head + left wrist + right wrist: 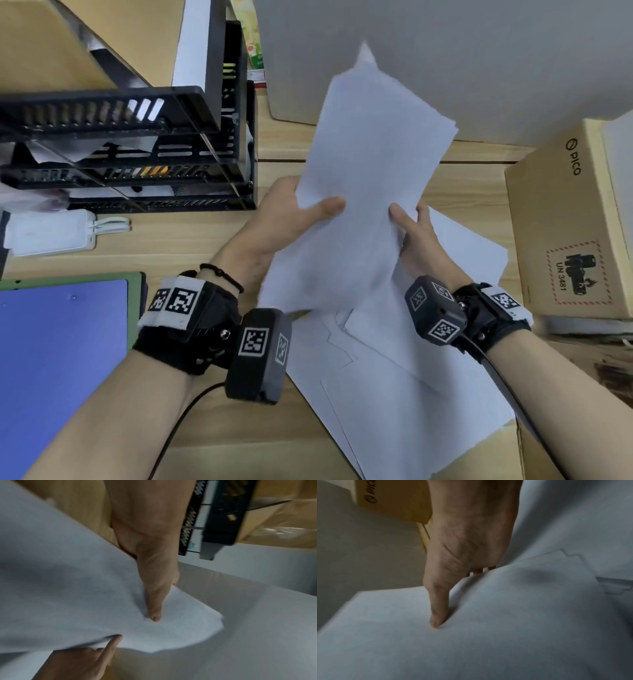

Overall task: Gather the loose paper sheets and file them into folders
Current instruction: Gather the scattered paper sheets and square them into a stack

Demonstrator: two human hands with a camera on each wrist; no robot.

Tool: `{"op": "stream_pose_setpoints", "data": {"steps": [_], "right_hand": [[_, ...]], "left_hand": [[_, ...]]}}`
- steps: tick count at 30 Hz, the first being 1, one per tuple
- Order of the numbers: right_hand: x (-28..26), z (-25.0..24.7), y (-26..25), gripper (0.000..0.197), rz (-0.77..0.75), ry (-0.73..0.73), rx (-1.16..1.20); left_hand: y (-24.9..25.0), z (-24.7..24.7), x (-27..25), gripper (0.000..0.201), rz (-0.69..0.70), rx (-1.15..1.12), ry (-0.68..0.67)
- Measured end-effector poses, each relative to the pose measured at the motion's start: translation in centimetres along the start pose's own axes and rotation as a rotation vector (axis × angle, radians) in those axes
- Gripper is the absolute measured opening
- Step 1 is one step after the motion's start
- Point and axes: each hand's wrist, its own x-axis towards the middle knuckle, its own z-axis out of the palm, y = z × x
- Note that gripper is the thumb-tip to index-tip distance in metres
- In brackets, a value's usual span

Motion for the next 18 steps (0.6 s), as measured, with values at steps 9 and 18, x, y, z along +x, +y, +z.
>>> {"op": "stream_pose_setpoints", "data": {"steps": [9, 18], "right_hand": [[-4.5, 1.1, -4.3, 0.027, -0.465, 0.038, -0.177], [-5.1, 1.2, -1.5, 0.028, -0.318, -0.034, -0.346]], "left_hand": [[1.1, -1.5, -2.7, 0.034, 0.268, -0.039, 0.273], [-4.2, -1.7, -3.6, 0.049, 0.071, -0.067, 0.406]]}}
